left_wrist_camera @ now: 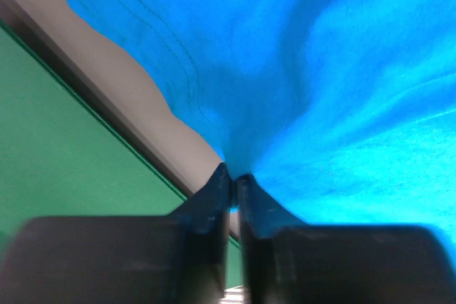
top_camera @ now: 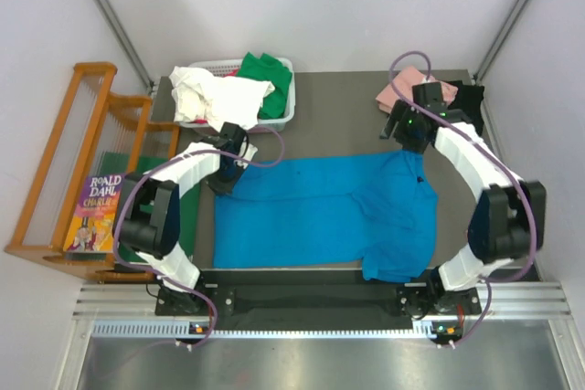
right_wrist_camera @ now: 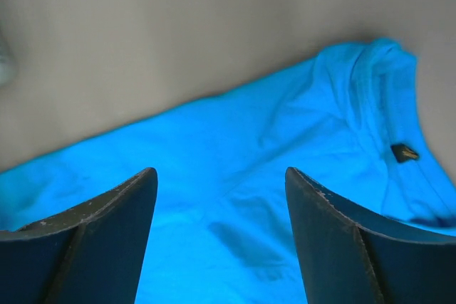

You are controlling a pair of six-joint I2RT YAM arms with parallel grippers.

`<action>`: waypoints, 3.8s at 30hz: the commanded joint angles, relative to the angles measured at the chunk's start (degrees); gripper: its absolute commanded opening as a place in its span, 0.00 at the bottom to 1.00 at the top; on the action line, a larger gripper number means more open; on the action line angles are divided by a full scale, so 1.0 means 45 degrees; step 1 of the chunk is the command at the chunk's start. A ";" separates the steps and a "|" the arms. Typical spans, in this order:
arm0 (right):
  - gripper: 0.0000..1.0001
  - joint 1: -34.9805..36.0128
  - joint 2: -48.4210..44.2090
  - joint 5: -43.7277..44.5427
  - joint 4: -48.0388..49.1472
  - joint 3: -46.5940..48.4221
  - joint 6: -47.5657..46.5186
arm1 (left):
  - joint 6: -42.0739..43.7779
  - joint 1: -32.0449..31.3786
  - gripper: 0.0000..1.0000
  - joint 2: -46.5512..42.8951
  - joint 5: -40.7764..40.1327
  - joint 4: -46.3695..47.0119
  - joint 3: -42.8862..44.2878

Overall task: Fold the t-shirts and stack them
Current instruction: Fold the tshirt

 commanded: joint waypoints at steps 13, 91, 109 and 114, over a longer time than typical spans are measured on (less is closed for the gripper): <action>0.71 -0.0298 0.2992 -0.0316 0.0807 0.0675 -0.0032 | 0.0370 0.0042 0.87 -0.1462 -0.0569 -0.0626 0.0678; 0.79 -0.1471 0.3694 -0.5845 0.4635 -0.1514 0.2606 | 0.0018 -0.0173 0.77 0.4026 0.0566 0.1033 0.3045; 0.76 -0.1919 0.5570 -0.5256 0.3384 0.0890 0.2135 | -0.0118 0.0978 0.77 0.6077 0.0194 0.1250 0.4916; 0.75 -0.1959 0.5609 -0.5336 0.3542 0.0928 0.2272 | -0.0001 0.1135 0.77 0.6428 0.0196 0.0781 0.6090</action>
